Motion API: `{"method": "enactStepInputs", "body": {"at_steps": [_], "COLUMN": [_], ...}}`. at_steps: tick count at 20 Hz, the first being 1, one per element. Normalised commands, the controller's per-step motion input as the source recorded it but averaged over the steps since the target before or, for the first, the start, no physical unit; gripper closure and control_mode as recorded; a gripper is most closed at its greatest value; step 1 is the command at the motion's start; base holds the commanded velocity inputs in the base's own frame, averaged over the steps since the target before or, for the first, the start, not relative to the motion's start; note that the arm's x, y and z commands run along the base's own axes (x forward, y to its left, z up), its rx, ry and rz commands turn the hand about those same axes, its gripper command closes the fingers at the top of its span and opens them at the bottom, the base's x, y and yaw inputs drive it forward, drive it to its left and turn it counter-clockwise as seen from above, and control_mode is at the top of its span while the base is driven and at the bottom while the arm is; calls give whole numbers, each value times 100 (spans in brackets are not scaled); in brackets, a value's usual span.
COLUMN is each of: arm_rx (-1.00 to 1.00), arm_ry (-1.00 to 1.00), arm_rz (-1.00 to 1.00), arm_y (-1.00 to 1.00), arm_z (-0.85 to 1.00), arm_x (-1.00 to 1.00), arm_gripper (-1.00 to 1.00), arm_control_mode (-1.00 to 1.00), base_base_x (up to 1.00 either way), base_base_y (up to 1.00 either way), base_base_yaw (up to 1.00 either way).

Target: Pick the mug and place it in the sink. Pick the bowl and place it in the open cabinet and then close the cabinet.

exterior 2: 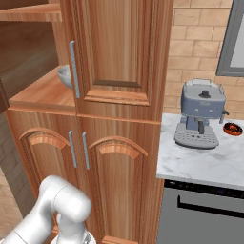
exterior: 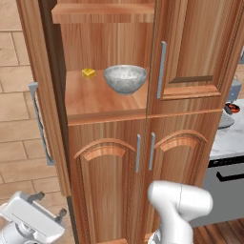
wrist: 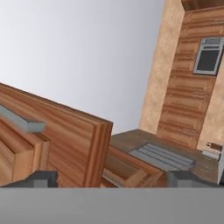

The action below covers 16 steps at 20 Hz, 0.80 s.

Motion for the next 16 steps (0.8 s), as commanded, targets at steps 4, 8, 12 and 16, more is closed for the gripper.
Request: {"method": "enactStepInputs", "body": {"at_steps": [4, 8, 12, 16], "arm_rx": [4, 12, 15, 6], "arm_ry": [-14, -8, -3, 0], "arm_rz": [-6, -3, 0, 0], "arm_y": [-14, -36, -48, -12], "arm_z": [20, 15, 15, 41], "arm_x": [-13, -33, -39, -16], "arm_gripper": [-100, -100, -100, -100], "arm_control_mode": [-100, -100, -100, -100], "base_base_x": [0, 0, 0, 0], "base_base_y": [0, 0, 0, 0], "base_base_yaw": [0, 0, 0, 0]}}
